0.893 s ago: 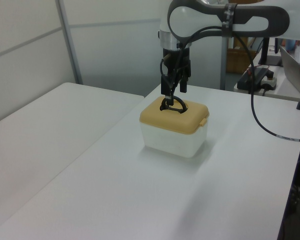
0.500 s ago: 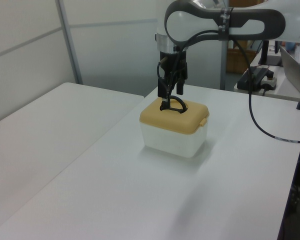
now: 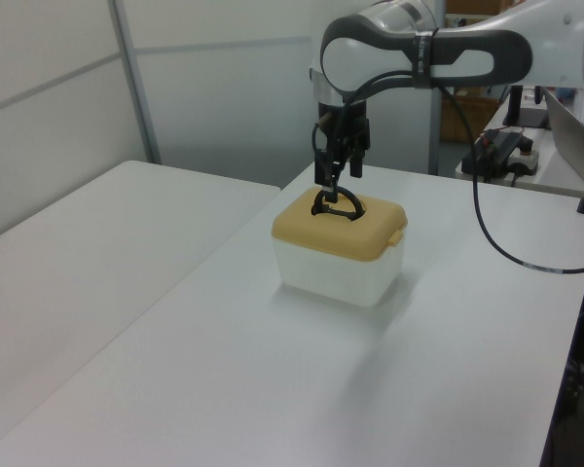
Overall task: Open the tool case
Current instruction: 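Lower the gripper onto the black handle of the tan lid, then close the gripper around the black lid handle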
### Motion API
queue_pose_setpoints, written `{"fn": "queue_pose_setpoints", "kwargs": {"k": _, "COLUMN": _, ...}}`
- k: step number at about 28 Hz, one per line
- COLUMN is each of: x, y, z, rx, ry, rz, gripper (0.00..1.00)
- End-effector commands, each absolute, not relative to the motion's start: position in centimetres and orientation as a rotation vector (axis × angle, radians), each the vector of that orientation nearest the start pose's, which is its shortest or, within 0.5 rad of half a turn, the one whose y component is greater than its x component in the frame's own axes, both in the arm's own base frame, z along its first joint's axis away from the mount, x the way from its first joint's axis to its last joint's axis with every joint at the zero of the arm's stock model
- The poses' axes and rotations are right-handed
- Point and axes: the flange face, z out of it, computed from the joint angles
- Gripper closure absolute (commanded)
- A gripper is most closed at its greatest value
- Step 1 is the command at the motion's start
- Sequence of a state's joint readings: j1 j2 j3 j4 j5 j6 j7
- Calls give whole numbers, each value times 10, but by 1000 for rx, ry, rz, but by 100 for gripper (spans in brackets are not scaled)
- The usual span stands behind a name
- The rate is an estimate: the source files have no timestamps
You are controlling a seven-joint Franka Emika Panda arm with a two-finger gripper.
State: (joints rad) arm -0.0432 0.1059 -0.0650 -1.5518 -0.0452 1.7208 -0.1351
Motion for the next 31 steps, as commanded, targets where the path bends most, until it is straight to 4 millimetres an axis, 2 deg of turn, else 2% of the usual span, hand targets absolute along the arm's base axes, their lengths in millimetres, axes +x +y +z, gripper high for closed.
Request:
{"fn": "queue_pose_setpoints", "kwargs": {"k": 1, "x": 605, "y": -102, "z": 586, "rx": -3223, "ry": -51, "rz": -162, "gripper": 0}}
{"fn": "queue_pose_setpoints", "kwargs": {"k": 4, "x": 612, "y": -126, "z": 580, "rx": -3236, "ry": -30, "rz": -243, "gripper": 0}}
{"fn": "queue_pose_setpoints", "kwargs": {"k": 6, "x": 620, "y": -141, "z": 566, "rx": -3250, "ry": -47, "rz": -249, "gripper": 0}}
{"fn": "queue_pose_setpoints", "kwargs": {"k": 7, "x": 629, "y": -153, "z": 548, "rx": -3256, "ry": -63, "rz": -252, "gripper": 0}}
{"fn": "queue_pose_setpoints", "kwargs": {"k": 12, "x": 649, "y": -165, "z": 513, "rx": -3264, "ry": -63, "rz": -298, "gripper": 0}}
{"fn": "queue_pose_setpoints", "kwargs": {"k": 17, "x": 655, "y": -178, "z": 501, "rx": -3271, "ry": -82, "rz": -341, "gripper": 0}}
{"fn": "queue_pose_setpoints", "kwargs": {"k": 21, "x": 657, "y": -177, "z": 503, "rx": -3263, "ry": -88, "rz": -368, "gripper": 0}}
{"fn": "queue_pose_setpoints", "kwargs": {"k": 31, "x": 651, "y": -173, "z": 507, "rx": -3259, "ry": -102, "rz": -349, "gripper": 12}}
